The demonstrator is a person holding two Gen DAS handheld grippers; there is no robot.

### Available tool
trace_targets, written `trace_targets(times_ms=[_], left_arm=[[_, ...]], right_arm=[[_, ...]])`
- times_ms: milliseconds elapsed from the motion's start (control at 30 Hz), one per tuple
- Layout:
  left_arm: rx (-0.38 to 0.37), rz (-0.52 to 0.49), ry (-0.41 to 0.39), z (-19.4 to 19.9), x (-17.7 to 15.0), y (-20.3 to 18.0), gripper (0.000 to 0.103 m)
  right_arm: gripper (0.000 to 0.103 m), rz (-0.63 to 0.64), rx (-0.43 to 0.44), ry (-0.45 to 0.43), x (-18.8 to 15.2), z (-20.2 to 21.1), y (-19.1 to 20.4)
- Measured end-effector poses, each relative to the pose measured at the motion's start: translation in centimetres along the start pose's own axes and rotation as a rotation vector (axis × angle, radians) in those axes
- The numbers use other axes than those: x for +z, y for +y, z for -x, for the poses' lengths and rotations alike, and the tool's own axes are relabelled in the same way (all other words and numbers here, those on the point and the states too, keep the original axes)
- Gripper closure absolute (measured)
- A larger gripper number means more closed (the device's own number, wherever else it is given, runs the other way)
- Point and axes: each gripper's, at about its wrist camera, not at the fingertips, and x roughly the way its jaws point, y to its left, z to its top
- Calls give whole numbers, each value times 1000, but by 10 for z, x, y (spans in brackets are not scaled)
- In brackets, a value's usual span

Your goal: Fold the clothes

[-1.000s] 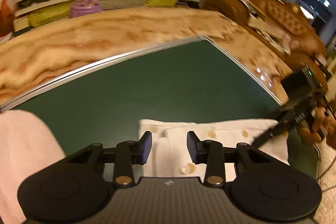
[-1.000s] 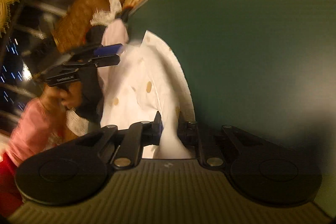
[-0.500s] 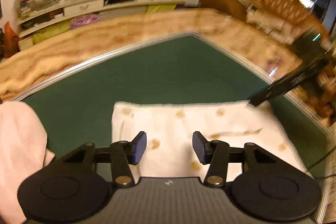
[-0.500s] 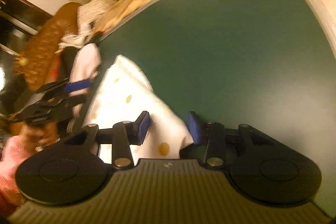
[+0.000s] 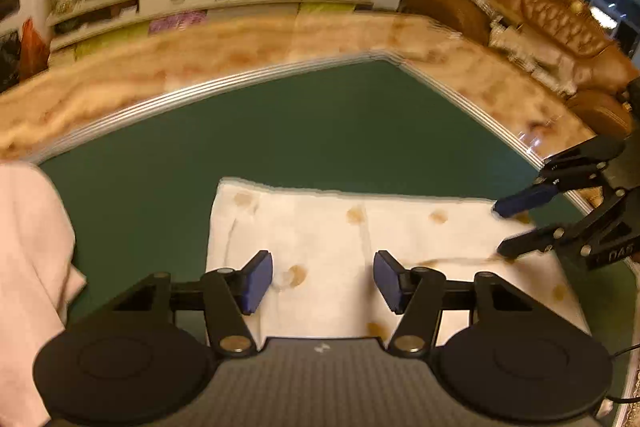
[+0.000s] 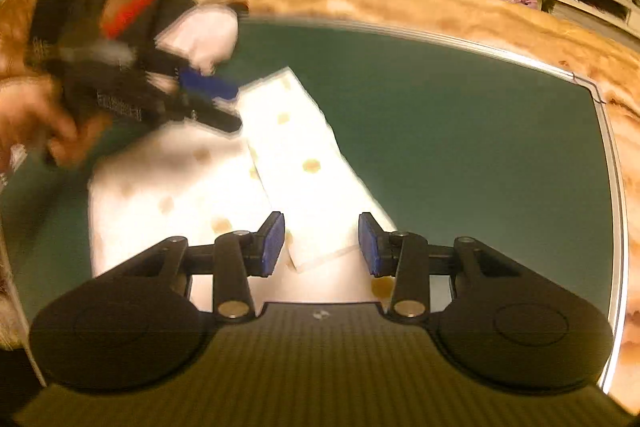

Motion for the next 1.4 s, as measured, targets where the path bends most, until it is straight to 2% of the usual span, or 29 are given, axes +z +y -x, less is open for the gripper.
trace_targets(times_ms=[33,167,267,333,433,533,600,667,767,833,933,967,1100,1200,1267,1400], left_arm=[[-1,12,-2,0,-1,2,41],[-19,66,-28,8,-2,11,41],[-82,98,-67,28,-6,10,41],[-116,69,-71,38,-11,0,40],[-142,5,-47,46,-24,-20,40],[-134,-19,-21,48,-38,-31,40],[-96,-37,8,44,-49,-32,40],[-89,-42,6,43,-56,-29,40],[-92,1,0,48,-56,-23,40],[-134,17,-20,61,-56,-24,40],[-177,3,-25,79,-62,-33,31],[-185,-10,-21,84,-65,-38,30],[-142,-28,37,83,-83,-47,31],[-123,-16,50,80,-95,-43,31],[-133,-4,36,84,-99,-38,31],[-163,35,11,90,-99,-31,30]], right_arm=[[56,-3,-17,14,-3,-6,-1],[56,-30,31,-5,-15,-1,-16],[56,-29,-3,-8,-12,5,-14],[56,-21,-15,-32,-10,10,-11],[56,51,74,-93,-15,24,6],[56,180,126,-37,-25,20,40],[56,248,138,14,-37,16,55],[56,301,120,77,-53,13,59],[56,345,80,103,-75,24,51],[56,329,70,122,-77,33,46],[56,331,70,77,-79,53,54],[56,343,78,51,-79,57,61],[56,388,121,-30,-75,63,92],[56,438,125,15,-80,43,110],[56,487,78,83,-94,32,111],[56,420,43,89,-109,35,97]])
